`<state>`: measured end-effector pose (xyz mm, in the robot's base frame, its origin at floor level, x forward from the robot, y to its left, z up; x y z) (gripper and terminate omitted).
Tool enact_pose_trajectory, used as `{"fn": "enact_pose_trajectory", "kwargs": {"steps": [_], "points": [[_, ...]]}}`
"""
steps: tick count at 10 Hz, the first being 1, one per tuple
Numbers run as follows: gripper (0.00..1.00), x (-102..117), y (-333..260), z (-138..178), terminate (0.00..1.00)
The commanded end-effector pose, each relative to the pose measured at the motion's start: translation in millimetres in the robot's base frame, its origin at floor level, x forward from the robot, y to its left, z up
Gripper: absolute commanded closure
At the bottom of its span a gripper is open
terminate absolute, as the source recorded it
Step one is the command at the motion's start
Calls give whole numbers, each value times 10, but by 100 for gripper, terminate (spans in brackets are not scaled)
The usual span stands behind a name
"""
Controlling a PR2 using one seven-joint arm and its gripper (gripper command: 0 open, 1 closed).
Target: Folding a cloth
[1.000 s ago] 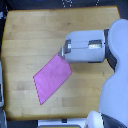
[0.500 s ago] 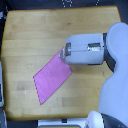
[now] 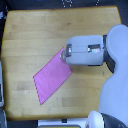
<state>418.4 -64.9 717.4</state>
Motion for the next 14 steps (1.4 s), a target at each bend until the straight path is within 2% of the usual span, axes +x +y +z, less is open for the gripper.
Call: {"fn": "enact_pose_trajectory", "kwargs": {"steps": [1, 7, 14], "points": [[100, 134, 118, 34, 0], [100, 206, 165, 74, 0], [100, 55, 0, 140, 0]]}}
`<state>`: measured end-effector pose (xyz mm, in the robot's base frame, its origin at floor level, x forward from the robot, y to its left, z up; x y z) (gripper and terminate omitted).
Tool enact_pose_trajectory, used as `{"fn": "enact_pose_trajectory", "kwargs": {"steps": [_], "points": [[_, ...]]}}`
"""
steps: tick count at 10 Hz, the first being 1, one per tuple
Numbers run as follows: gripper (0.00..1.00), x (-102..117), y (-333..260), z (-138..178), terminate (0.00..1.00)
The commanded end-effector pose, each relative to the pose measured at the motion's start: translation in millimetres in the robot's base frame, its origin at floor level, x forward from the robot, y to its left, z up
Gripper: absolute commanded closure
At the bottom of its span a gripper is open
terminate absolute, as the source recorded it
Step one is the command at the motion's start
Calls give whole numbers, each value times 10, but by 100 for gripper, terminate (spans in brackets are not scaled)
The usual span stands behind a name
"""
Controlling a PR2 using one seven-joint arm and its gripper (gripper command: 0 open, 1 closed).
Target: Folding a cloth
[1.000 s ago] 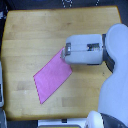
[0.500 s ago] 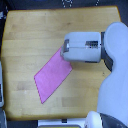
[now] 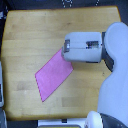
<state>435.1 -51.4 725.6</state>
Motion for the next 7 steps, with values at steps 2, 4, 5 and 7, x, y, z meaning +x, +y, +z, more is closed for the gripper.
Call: {"fn": "enact_pose_trajectory", "kwargs": {"steps": [2, 4, 5, 7], "points": [[100, -119, -140, 68, 0], [100, -117, -149, 83, 0], [100, -110, -140, 101, 0], [100, -31, -72, 309, 0]]}}
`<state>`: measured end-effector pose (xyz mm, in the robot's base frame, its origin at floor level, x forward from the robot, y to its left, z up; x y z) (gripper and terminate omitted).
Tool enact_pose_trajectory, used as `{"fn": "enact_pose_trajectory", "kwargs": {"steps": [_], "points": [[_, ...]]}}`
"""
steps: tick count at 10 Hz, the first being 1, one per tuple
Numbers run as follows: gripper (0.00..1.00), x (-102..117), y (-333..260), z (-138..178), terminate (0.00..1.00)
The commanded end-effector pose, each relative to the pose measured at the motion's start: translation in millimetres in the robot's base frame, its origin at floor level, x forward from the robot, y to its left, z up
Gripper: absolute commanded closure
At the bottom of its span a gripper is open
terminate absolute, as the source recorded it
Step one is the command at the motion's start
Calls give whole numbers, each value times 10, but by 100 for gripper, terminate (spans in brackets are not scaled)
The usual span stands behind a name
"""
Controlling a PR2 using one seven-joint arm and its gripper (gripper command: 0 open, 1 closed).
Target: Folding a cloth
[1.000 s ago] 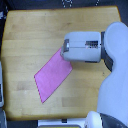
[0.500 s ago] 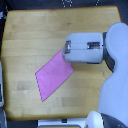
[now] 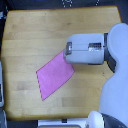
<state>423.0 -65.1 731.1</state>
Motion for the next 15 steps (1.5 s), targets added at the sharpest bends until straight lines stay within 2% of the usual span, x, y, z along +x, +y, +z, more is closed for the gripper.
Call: {"fn": "enact_pose_trajectory", "kwargs": {"steps": [1, 2, 3, 5, 9, 11, 12, 13, 15], "points": [[100, 99, 82, 302, 0], [100, 121, 198, 502, 0], [100, 106, 241, 534, 0], [100, -122, 623, 759, 0], [100, -460, 1117, 857, 0], [100, -488, 1429, 890, 0], [100, -631, 1708, 905, 0], [100, -625, 1852, 900, 0], [100, -796, 2187, 959, 0]]}}
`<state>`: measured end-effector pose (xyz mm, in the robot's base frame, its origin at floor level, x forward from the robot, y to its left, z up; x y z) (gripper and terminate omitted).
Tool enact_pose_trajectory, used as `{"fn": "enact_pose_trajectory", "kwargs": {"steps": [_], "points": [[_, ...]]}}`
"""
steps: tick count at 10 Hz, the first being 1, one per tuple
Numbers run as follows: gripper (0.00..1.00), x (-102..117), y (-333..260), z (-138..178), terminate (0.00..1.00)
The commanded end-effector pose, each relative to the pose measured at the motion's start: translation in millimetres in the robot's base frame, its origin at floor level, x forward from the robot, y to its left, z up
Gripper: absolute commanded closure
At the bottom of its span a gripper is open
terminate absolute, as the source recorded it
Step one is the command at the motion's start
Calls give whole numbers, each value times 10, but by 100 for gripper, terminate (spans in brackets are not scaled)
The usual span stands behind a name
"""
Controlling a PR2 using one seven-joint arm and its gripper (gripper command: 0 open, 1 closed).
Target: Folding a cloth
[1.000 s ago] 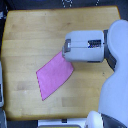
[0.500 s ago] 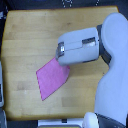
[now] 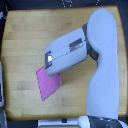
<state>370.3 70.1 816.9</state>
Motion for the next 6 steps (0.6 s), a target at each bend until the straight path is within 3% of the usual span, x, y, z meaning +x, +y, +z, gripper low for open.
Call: {"fn": "enact_pose_trajectory", "kwargs": {"steps": [1, 4, 6], "points": [[100, -388, 965, 119, 0], [100, -745, 1060, 36, 0], [100, -869, 1088, -13, 0]]}}
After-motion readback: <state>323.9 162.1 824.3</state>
